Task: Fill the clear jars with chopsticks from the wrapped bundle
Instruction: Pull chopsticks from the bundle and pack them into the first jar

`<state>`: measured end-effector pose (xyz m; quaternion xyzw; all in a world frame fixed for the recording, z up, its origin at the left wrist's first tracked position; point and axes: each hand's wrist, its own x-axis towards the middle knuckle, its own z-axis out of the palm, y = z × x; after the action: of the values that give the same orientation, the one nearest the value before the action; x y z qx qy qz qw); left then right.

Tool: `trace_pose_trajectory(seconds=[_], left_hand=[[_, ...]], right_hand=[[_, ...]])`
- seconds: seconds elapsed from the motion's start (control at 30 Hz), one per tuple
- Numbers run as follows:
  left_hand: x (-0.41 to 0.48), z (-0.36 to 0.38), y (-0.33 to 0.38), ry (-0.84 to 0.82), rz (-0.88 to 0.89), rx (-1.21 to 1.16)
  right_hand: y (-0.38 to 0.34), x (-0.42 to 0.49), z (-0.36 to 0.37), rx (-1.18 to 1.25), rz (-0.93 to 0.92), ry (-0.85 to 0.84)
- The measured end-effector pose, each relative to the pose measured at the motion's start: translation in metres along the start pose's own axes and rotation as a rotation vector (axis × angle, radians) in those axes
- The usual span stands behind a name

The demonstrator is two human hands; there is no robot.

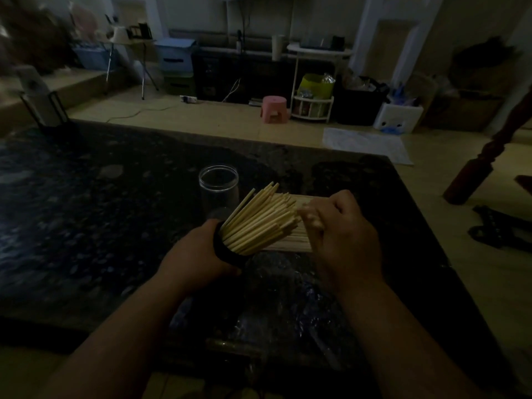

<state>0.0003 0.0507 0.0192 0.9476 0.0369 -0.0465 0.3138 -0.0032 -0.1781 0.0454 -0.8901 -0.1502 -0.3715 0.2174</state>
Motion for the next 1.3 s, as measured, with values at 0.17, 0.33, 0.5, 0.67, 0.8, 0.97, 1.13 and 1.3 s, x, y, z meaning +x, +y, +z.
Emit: trace_pose_trajectory(seconds=[0.17,0.33,0.5,0.67,0.8,0.97,1.13,1.3], left_hand=[[-0.001,0.000,0.000,-0.005,0.008,0.013],[-0.002,0.001,0.002,-0.004,0.008,0.037],[-0.001,0.002,0.002,0.002,0.014,0.050],[-0.001,0.001,0.001,-0.007,0.026,0.057],[-0.001,0.002,0.001,-0.009,0.031,0.071],[0.000,0.002,0.002,-0.014,0.041,0.075],[-0.001,0.003,0.002,-0.005,0.059,0.104],[0.000,0.003,0.001,-0.006,0.067,0.123]], right_hand=[[-0.003,0.008,-0.005,0.226,0.094,0.206],[-0.011,0.013,-0.007,0.359,0.145,0.286],[-0.025,0.011,-0.006,0.634,0.267,0.342],[-0.040,0.012,-0.003,0.946,0.583,0.224],[-0.037,0.008,0.001,0.868,0.540,0.149],[-0.033,0.007,0.004,0.820,0.512,-0.041],[-0.028,0.002,0.020,0.705,0.487,-0.146],[-0.033,0.006,0.018,0.882,0.679,-0.004]])
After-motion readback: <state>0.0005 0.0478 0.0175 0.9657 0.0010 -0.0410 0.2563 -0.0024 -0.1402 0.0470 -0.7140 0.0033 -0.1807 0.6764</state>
